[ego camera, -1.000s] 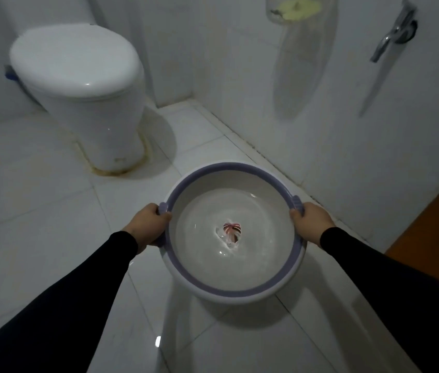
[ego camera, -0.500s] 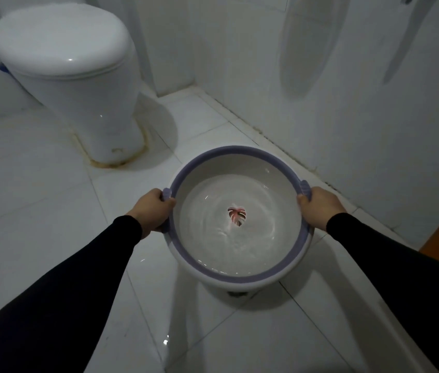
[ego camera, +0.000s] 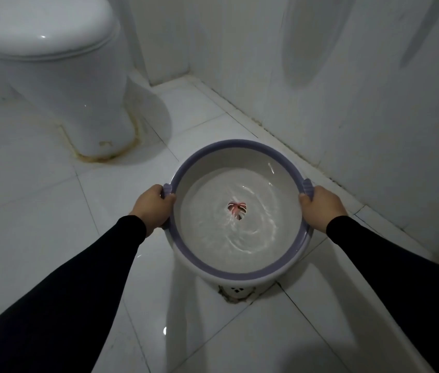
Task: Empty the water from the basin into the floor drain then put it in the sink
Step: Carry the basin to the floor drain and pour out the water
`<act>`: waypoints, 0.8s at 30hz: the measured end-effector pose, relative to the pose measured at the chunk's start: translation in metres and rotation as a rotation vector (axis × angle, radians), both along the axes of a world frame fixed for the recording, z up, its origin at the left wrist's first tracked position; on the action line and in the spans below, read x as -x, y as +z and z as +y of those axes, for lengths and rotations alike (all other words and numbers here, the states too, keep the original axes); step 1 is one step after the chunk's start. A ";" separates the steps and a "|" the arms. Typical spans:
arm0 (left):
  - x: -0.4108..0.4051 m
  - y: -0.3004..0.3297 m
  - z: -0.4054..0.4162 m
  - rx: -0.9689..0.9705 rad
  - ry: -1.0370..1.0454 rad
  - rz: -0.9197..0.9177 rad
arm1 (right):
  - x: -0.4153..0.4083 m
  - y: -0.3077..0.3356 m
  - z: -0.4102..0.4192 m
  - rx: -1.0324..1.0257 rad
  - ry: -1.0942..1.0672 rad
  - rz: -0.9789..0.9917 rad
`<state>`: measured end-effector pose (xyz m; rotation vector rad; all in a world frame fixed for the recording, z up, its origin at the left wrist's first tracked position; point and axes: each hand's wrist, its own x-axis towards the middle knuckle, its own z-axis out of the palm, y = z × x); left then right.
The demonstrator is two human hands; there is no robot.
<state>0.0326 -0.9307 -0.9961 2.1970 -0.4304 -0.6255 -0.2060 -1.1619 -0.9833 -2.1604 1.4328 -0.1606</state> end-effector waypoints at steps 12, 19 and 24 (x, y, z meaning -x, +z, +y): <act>-0.005 -0.030 -0.012 0.037 0.007 -0.010 | -0.004 -0.024 -0.004 -0.024 -0.062 -0.017; -0.006 -0.037 -0.016 0.052 0.003 -0.002 | -0.005 -0.031 -0.008 -0.029 -0.077 -0.030; -0.006 -0.040 -0.020 0.051 0.008 -0.007 | -0.004 -0.034 -0.011 -0.033 -0.082 -0.030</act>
